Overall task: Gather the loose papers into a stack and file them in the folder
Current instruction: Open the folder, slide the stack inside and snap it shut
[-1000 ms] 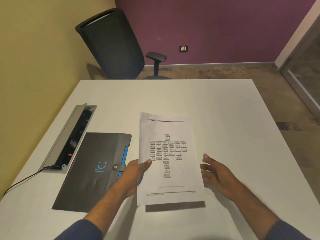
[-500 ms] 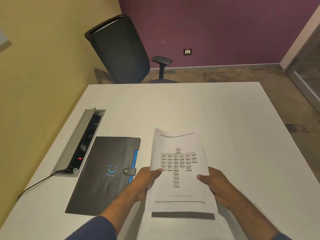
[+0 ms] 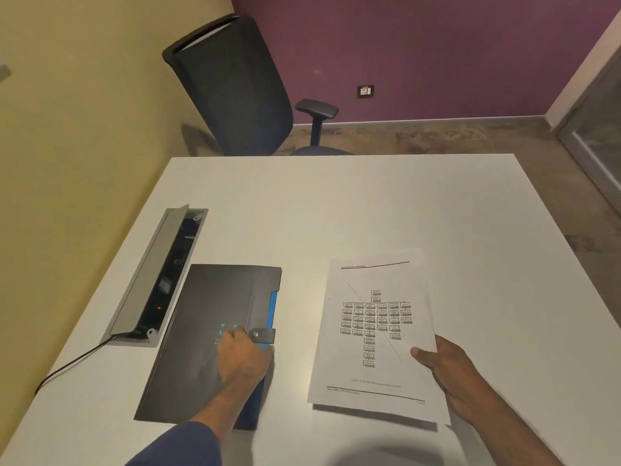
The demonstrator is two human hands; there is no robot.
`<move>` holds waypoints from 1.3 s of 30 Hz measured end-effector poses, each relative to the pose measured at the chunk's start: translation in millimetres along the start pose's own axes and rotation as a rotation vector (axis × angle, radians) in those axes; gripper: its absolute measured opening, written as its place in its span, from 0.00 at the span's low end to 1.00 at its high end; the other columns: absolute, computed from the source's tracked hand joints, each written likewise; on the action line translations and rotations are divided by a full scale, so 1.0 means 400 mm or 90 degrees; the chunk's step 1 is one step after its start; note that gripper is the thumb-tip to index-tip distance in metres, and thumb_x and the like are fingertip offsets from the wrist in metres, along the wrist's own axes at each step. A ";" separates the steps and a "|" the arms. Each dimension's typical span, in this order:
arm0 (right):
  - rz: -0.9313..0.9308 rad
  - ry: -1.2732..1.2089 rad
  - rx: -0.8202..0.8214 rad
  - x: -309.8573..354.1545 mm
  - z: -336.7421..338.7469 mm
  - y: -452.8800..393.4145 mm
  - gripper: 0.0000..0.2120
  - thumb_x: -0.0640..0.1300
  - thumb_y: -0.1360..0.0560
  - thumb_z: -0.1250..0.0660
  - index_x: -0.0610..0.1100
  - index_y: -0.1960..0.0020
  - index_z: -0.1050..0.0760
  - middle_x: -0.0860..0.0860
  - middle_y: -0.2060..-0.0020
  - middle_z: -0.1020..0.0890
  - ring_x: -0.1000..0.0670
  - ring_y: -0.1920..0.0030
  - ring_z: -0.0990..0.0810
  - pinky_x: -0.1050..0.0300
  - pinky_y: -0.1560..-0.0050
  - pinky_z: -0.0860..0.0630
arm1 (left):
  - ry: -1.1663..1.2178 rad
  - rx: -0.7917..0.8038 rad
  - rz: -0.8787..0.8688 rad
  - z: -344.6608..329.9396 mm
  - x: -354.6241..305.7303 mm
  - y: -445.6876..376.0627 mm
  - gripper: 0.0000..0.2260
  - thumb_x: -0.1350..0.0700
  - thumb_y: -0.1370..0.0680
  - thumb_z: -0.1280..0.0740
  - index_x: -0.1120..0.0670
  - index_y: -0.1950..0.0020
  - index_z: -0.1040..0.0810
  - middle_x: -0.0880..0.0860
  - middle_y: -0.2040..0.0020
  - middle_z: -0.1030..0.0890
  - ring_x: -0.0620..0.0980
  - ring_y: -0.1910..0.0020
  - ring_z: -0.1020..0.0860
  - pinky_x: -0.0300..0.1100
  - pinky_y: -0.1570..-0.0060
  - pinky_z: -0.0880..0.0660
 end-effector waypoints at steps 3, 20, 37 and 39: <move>-0.004 0.007 -0.011 -0.005 0.011 -0.002 0.12 0.30 0.24 0.35 0.38 0.43 0.20 0.42 0.49 0.13 0.39 0.48 0.15 0.41 0.42 0.22 | 0.019 0.006 -0.012 -0.014 -0.005 -0.017 0.23 0.48 0.29 0.24 0.59 0.39 0.24 0.58 0.40 0.24 0.57 0.40 0.24 0.47 0.45 0.24; 0.035 -0.019 0.004 0.051 0.023 -0.019 0.11 0.30 0.24 0.34 0.42 0.47 0.19 0.47 0.53 0.12 0.46 0.54 0.13 0.51 0.52 0.20 | 0.205 0.099 0.001 -0.071 -0.078 0.036 0.13 0.56 0.29 0.22 0.57 0.50 0.22 0.54 0.56 0.18 0.51 0.58 0.18 0.42 0.61 0.18; 0.076 0.015 0.030 0.059 -0.008 -0.032 0.12 0.31 0.25 0.32 0.44 0.47 0.19 0.49 0.54 0.12 0.47 0.55 0.13 0.55 0.57 0.18 | 0.114 0.145 -0.197 -0.132 -0.183 0.136 0.08 0.49 0.24 0.39 0.52 0.60 0.29 0.45 0.67 0.21 0.40 0.73 0.26 0.35 0.77 0.32; 0.086 0.056 0.032 0.050 -0.041 -0.044 0.13 0.31 0.25 0.33 0.46 0.48 0.18 0.52 0.56 0.12 0.49 0.57 0.13 0.57 0.58 0.18 | 0.084 0.115 -0.195 -0.118 -0.179 0.129 0.08 0.51 0.23 0.40 0.55 0.57 0.29 0.48 0.63 0.20 0.43 0.69 0.27 0.37 0.73 0.31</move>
Point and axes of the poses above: each hand's wrist, its own y-axis away from the middle knuckle, its own z-axis out of the back of the hand, x = y × z, the point moved 7 cm from there along -y, towards the middle knuckle
